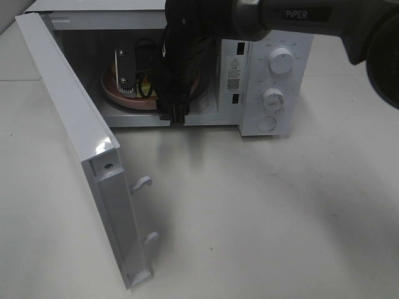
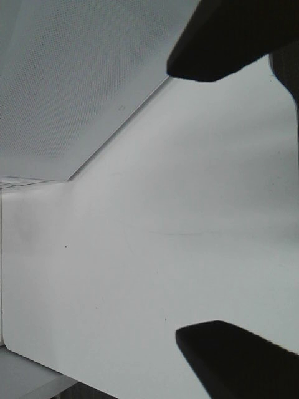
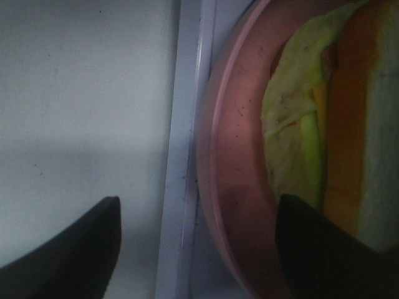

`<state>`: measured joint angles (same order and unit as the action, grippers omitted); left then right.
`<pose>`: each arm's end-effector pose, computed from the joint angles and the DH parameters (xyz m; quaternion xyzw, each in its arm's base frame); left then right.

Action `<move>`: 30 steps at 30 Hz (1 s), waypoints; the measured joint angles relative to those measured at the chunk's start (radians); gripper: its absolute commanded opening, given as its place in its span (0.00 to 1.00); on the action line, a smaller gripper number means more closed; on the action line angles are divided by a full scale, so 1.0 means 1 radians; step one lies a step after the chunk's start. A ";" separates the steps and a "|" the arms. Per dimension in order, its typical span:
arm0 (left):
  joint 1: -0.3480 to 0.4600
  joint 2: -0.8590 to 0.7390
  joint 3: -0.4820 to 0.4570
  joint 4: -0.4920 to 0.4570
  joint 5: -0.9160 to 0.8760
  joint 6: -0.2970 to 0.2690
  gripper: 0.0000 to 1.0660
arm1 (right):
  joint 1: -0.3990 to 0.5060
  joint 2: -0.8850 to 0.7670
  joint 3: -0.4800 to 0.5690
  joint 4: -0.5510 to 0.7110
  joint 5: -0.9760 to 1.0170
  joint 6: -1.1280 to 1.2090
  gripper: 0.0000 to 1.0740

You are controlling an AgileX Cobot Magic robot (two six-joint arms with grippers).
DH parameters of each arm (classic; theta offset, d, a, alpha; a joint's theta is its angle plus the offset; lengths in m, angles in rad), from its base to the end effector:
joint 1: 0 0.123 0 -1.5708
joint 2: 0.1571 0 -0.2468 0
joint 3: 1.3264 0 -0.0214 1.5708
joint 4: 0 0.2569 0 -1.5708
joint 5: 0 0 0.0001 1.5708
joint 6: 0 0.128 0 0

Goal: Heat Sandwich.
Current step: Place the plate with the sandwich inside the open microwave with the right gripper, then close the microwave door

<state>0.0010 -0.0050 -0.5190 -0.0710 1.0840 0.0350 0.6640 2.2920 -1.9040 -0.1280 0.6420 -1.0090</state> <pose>0.0679 -0.0080 0.2672 0.0167 0.8523 -0.0260 0.5221 0.4132 0.3109 0.1219 -0.7293 0.6086 -0.1044 0.2947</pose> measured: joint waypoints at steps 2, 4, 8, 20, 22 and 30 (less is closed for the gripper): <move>0.000 0.000 0.000 0.000 0.000 0.000 0.94 | 0.000 -0.011 0.019 0.000 -0.014 0.000 0.64; 0.000 0.000 0.000 0.000 0.000 0.000 0.94 | 0.000 -0.032 0.066 0.000 -0.043 0.000 0.64; 0.000 0.000 0.000 0.000 0.000 0.000 0.94 | 0.000 -0.078 0.160 0.000 -0.094 0.000 0.64; 0.000 0.000 0.000 0.000 0.000 0.000 0.94 | 0.000 -0.250 0.400 -0.015 -0.176 0.001 0.64; 0.000 0.000 0.000 0.000 0.000 0.000 0.94 | 0.000 -0.282 0.433 -0.016 -0.182 0.013 0.64; 0.000 0.000 0.000 0.000 0.000 0.000 0.94 | 0.000 -0.407 0.570 -0.018 -0.196 0.077 0.64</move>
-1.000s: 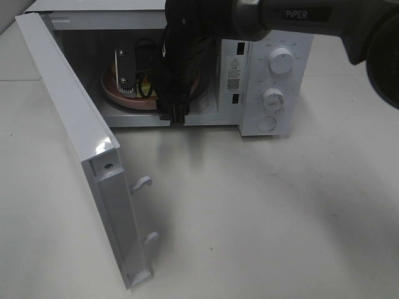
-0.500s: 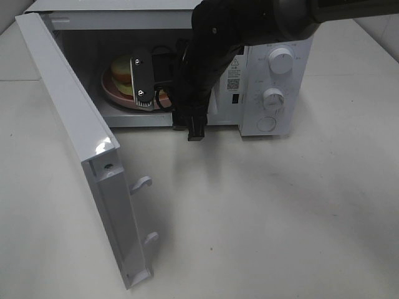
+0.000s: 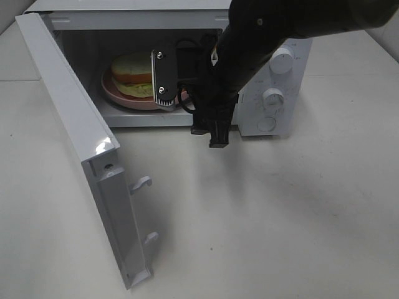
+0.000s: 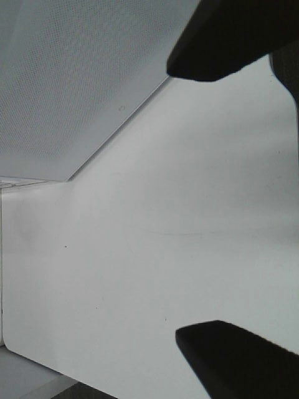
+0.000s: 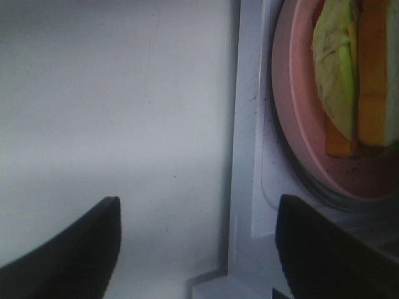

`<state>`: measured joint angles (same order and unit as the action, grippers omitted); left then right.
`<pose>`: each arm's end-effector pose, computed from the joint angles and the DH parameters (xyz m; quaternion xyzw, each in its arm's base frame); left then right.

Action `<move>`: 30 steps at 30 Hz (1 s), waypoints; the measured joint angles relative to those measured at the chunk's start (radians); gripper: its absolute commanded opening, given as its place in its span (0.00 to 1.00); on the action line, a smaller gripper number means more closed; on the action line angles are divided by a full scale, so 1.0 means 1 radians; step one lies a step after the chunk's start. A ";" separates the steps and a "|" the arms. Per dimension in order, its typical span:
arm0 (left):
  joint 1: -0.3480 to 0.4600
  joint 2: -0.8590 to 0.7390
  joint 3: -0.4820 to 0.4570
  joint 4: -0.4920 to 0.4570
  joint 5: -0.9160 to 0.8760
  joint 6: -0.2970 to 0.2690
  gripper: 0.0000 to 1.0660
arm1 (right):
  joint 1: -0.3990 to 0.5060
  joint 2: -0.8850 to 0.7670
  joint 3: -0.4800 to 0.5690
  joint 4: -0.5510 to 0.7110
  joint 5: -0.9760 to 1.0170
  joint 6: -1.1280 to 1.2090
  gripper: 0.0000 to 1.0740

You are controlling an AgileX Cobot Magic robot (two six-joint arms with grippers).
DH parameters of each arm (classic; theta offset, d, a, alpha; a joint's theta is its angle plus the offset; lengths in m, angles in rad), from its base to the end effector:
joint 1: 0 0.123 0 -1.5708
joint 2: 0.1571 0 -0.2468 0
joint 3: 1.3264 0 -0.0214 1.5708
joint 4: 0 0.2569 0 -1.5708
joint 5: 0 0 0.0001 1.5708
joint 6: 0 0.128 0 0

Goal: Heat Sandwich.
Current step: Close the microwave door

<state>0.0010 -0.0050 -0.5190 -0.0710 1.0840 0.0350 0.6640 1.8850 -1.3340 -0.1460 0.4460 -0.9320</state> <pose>0.0679 -0.0080 0.2672 0.0167 0.8523 -0.0260 0.5221 0.3437 0.2588 0.1466 -0.7117 0.6213 -0.0939 0.3140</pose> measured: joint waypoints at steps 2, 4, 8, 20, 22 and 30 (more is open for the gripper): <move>0.000 0.000 0.000 0.000 0.000 0.000 0.94 | 0.000 -0.047 0.051 0.000 0.000 0.035 0.64; 0.000 0.000 0.000 0.000 0.000 0.000 0.94 | 0.000 -0.063 0.068 0.000 0.000 0.052 0.64; 0.000 0.000 0.000 0.000 0.000 0.000 0.94 | 0.000 -0.123 0.125 -0.001 0.004 0.124 0.64; 0.000 0.000 0.000 0.000 0.000 0.000 0.94 | 0.001 -0.320 0.291 -0.001 0.084 0.439 0.64; 0.000 0.000 0.000 0.000 0.000 0.000 0.94 | 0.001 -0.338 0.305 0.000 0.087 0.467 0.64; 0.000 0.000 0.000 0.000 0.000 0.000 0.94 | 0.001 -0.513 0.430 0.000 0.128 0.721 0.64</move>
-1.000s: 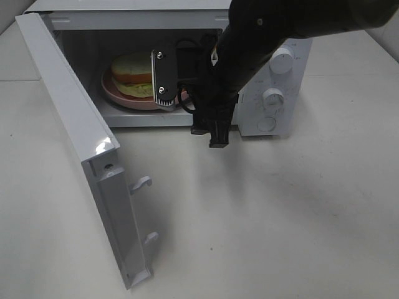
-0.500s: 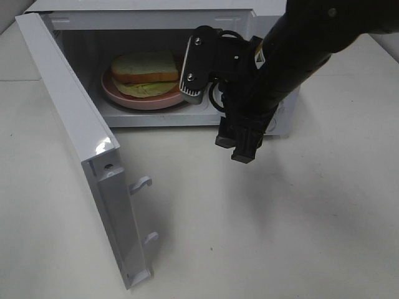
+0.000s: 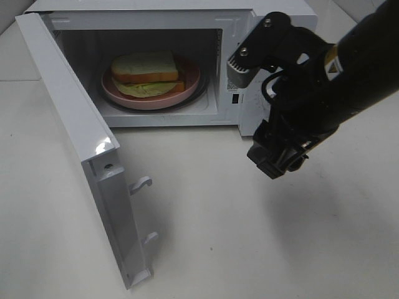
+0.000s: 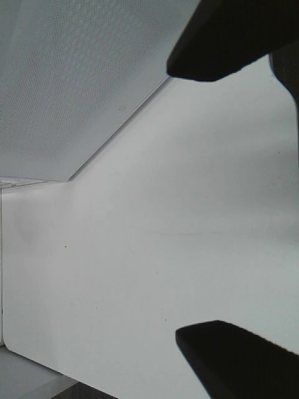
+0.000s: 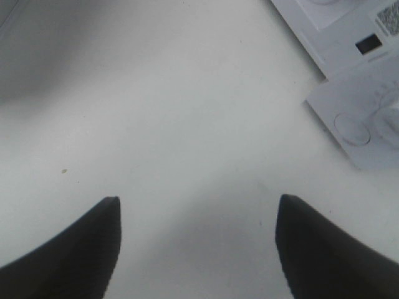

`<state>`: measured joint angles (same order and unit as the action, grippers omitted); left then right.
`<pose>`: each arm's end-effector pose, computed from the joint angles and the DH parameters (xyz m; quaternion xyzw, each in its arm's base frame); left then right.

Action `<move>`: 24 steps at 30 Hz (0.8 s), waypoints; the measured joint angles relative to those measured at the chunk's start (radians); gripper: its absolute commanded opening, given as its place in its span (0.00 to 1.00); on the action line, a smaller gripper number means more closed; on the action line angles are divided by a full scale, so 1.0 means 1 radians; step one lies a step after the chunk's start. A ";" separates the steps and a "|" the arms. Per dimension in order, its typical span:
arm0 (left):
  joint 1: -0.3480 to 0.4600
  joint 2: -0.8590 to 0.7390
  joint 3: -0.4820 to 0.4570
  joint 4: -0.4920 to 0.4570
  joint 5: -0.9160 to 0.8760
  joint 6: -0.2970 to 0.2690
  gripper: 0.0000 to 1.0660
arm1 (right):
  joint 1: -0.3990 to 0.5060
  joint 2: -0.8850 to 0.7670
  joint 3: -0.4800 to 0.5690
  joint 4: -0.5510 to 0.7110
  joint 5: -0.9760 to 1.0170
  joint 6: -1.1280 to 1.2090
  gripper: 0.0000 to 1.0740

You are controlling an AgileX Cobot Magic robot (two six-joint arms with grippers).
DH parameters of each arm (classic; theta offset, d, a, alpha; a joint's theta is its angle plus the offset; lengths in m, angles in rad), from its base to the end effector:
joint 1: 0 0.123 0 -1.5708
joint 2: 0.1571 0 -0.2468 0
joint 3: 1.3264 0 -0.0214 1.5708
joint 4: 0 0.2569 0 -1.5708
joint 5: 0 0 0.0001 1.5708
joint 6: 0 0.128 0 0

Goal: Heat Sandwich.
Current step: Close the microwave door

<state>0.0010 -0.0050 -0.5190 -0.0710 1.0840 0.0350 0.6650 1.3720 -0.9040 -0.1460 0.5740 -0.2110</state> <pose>0.0679 -0.0080 0.2672 0.0167 0.8523 -0.0260 0.5221 0.2505 0.1835 0.1902 -0.4451 0.8410 0.0132 0.3073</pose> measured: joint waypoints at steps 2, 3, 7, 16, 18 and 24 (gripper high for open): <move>0.000 0.000 0.000 0.000 0.000 0.000 0.94 | 0.000 -0.041 0.024 0.001 0.011 0.038 0.64; 0.000 0.000 0.000 0.000 0.000 0.000 0.94 | 0.000 -0.063 0.036 0.001 0.018 0.058 0.64; 0.000 0.000 0.000 0.000 0.000 0.000 0.94 | 0.000 -0.148 0.075 0.002 0.064 0.134 0.64; 0.000 0.000 0.000 0.000 0.000 0.000 0.94 | 0.000 -0.311 0.086 0.001 0.249 0.242 0.64; 0.000 0.000 0.000 0.000 0.000 0.000 0.94 | 0.000 -0.348 0.086 0.001 0.305 0.247 0.64; 0.000 0.000 0.000 0.000 0.000 0.000 0.94 | 0.000 -0.435 0.088 0.001 0.443 0.250 0.64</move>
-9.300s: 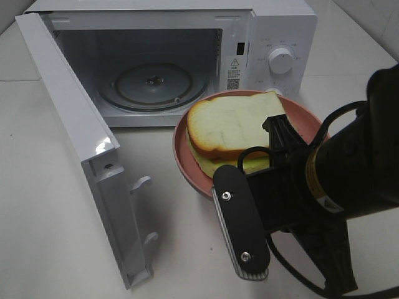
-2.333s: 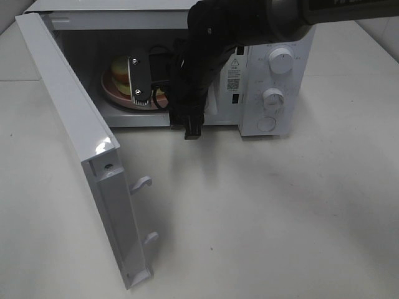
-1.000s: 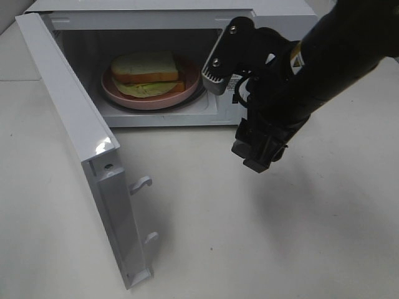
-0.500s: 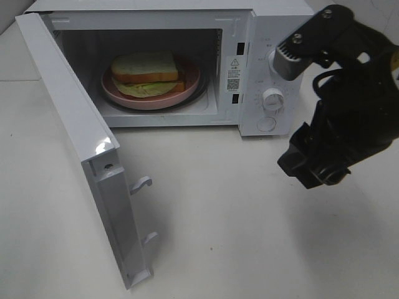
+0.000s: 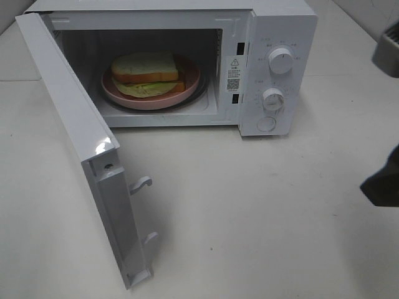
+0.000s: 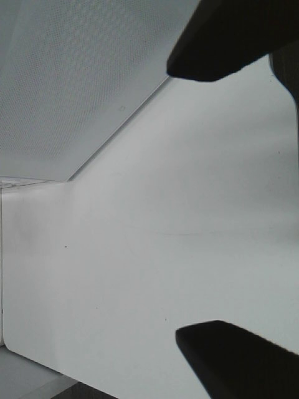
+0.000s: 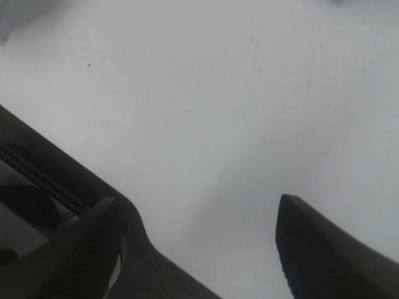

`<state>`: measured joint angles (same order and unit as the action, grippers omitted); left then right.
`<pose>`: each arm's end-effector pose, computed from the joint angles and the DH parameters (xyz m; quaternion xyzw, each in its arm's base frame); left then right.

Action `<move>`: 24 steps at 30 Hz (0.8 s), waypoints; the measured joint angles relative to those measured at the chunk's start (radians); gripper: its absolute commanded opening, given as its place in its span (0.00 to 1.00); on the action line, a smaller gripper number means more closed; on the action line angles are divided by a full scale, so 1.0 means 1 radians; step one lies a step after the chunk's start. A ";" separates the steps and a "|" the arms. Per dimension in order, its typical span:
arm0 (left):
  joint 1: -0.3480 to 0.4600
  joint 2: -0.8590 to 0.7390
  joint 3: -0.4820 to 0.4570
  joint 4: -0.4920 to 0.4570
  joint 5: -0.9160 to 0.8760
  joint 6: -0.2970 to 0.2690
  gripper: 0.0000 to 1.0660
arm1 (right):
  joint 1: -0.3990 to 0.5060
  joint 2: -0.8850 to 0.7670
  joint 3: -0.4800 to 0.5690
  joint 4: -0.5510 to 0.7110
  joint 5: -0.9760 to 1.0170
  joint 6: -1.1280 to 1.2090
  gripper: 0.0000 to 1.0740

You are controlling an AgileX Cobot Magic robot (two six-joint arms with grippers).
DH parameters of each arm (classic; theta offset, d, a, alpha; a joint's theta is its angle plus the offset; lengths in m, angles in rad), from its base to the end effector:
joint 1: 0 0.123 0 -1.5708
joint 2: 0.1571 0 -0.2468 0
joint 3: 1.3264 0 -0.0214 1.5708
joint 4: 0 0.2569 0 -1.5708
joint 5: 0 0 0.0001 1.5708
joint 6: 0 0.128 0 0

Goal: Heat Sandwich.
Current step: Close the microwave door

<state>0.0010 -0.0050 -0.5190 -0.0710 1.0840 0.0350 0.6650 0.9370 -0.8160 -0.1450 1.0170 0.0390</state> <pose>0.0679 -0.0080 0.2672 0.0167 0.8523 -0.0260 0.5221 0.1732 0.1158 0.2450 -0.3167 0.9106 0.0233 0.2646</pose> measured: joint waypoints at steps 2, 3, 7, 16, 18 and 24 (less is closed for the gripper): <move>0.000 0.000 0.000 0.000 0.000 0.000 0.94 | 0.000 -0.065 0.000 0.000 0.062 0.007 0.64; 0.000 0.000 0.000 0.000 0.000 0.000 0.94 | 0.000 -0.082 0.000 0.000 0.074 0.010 0.64; 0.000 0.000 0.000 0.000 0.000 0.000 0.94 | 0.000 -0.164 0.000 0.000 0.134 0.025 0.64; 0.000 0.000 0.000 0.000 0.000 0.000 0.94 | 0.000 -0.323 0.000 0.001 0.196 0.071 0.64; 0.000 0.000 0.000 0.000 0.000 0.000 0.94 | 0.000 -0.360 0.000 0.001 0.196 0.076 0.64; 0.000 0.000 0.000 0.000 0.000 0.000 0.94 | -0.142 -0.433 0.032 0.003 0.197 0.077 0.64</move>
<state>0.0010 -0.0050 -0.5190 -0.0710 1.0840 0.0350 0.5230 0.5040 -0.7840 -0.1420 1.2140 0.1160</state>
